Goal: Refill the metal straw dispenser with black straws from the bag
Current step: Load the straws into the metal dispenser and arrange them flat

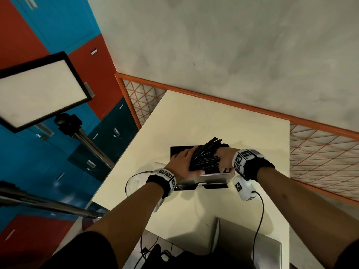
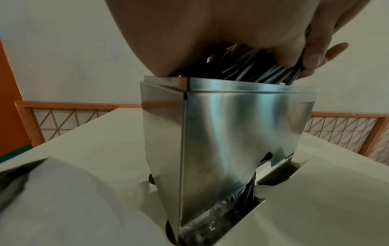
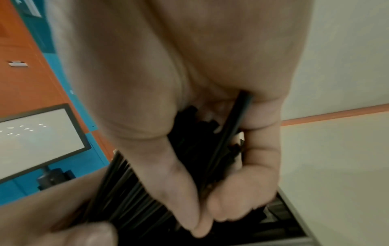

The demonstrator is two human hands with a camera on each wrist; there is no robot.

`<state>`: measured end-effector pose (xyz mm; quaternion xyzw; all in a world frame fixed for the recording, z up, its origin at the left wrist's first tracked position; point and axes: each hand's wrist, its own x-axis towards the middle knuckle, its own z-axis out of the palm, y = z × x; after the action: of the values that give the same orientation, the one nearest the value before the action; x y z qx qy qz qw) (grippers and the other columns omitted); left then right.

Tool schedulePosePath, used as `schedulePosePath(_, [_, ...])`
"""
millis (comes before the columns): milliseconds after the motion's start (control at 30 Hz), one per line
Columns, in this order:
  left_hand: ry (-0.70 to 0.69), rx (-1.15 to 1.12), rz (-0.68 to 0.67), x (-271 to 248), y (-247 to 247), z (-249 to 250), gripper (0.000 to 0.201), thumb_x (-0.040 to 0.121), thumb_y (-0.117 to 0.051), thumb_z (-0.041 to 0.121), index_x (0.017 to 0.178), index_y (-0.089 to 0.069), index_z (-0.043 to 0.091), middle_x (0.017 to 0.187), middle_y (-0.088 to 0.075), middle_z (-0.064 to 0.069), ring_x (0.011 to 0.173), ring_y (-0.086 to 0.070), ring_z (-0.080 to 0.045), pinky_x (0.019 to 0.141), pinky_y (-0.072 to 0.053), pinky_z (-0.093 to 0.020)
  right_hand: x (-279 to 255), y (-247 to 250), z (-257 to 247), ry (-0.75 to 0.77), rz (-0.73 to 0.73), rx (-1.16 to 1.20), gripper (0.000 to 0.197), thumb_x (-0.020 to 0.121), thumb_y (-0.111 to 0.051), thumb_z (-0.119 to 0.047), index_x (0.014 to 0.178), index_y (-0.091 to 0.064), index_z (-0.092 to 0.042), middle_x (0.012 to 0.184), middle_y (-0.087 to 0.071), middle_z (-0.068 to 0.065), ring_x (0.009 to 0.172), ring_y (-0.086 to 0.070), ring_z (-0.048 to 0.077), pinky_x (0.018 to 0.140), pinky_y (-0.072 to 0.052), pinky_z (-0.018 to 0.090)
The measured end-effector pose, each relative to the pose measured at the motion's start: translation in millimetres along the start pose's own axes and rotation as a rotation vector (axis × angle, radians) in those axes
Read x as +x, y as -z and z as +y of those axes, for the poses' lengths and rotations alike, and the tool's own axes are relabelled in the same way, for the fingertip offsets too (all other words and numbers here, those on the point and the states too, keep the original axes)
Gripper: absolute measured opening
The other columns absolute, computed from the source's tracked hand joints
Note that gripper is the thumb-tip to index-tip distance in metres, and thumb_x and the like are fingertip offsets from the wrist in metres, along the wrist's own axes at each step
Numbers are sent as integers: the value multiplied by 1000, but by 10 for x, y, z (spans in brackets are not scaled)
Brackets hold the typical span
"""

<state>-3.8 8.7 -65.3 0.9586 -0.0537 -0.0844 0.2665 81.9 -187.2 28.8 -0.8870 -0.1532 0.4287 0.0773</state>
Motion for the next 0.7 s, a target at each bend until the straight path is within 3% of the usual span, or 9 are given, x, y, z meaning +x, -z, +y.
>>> schedulePosePath(100, [26,1,12,22,-5,95,107,77,-68,67,159,-14,25,155,-37,-1,140,-40,-25,115,-33,-51,33,29,3,9,-48,107,37,80,-71,1,112,-60,-13,70,-65,9,54,-62,17,50,-53,27])
schedulePosePath(233, [-10,55,51,97,-26,272,105,78,-73,62,158,-21,19,151,-41,-4,135,-46,-27,112,-38,-47,27,43,46,42,-103,270,19,79,-69,4,95,-67,-7,82,-70,16,60,-63,19,57,-55,30])
schedulePosePath(400, [-29,114,70,223,-24,358,103,74,-80,52,154,-25,17,140,-49,-5,125,-53,-28,102,-47,-46,2,53,108,87,-109,433,24,76,-71,7,99,-68,3,98,-70,27,69,-65,23,65,-56,34])
schedulePosePath(500, [-42,176,75,236,-19,359,93,78,-78,44,152,-28,18,136,-50,-5,122,-54,-27,98,-49,-43,5,10,110,54,-111,527,23,70,-76,9,91,-67,5,86,-67,29,68,-66,30,73,-58,41])
schedulePosePath(600, [-34,206,86,223,-55,315,87,78,-77,32,150,-30,21,133,-51,-3,118,-56,-28,93,-50,-42,2,-45,115,50,-66,540,28,58,-82,-7,83,-71,1,83,-71,24,79,-71,35,88,-57,50])
schedulePosePath(700, [-10,210,69,212,-55,285,91,76,-79,25,150,-28,23,135,-49,-3,120,-53,-28,94,-50,-45,-57,-95,169,61,50,592,20,70,-78,-10,85,-72,0,82,-74,18,81,-73,32,82,-59,45])
